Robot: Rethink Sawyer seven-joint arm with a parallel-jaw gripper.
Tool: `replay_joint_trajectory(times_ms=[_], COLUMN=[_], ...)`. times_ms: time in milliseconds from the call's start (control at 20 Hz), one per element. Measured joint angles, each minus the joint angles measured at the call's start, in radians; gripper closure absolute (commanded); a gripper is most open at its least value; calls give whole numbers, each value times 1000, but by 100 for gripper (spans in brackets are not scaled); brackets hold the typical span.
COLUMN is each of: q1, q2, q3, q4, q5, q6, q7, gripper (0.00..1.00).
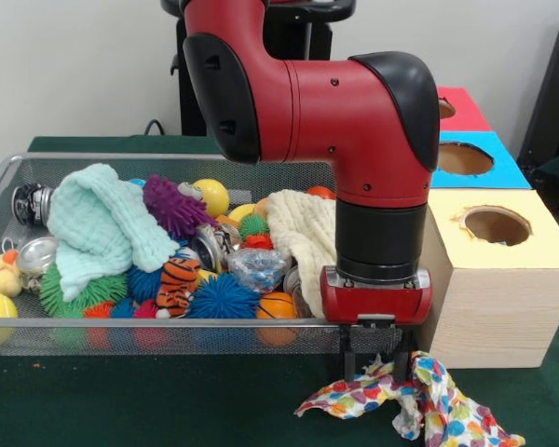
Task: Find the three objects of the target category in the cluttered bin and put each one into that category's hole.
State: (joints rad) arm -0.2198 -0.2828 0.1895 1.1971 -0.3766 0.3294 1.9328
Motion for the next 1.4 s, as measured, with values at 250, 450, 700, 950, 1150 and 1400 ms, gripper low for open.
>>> replay_joint_trajectory(times_ms=[250, 450, 700, 950, 1150, 1400], q1=[0, 0, 0, 0, 0, 1], q2=[0, 1, 1, -4, -31, -112], q3=[0, 0, 0, 0, 0, 5], q4=[0, 1, 1, 6, 40, 131], q5=[0, 0, 0, 1, 9, 46], q6=[0, 0, 0, -1, 0, 35], q7=[0, 0, 0, 0, 0, 0], gripper=[100, 100, 100, 100, 100, 100])
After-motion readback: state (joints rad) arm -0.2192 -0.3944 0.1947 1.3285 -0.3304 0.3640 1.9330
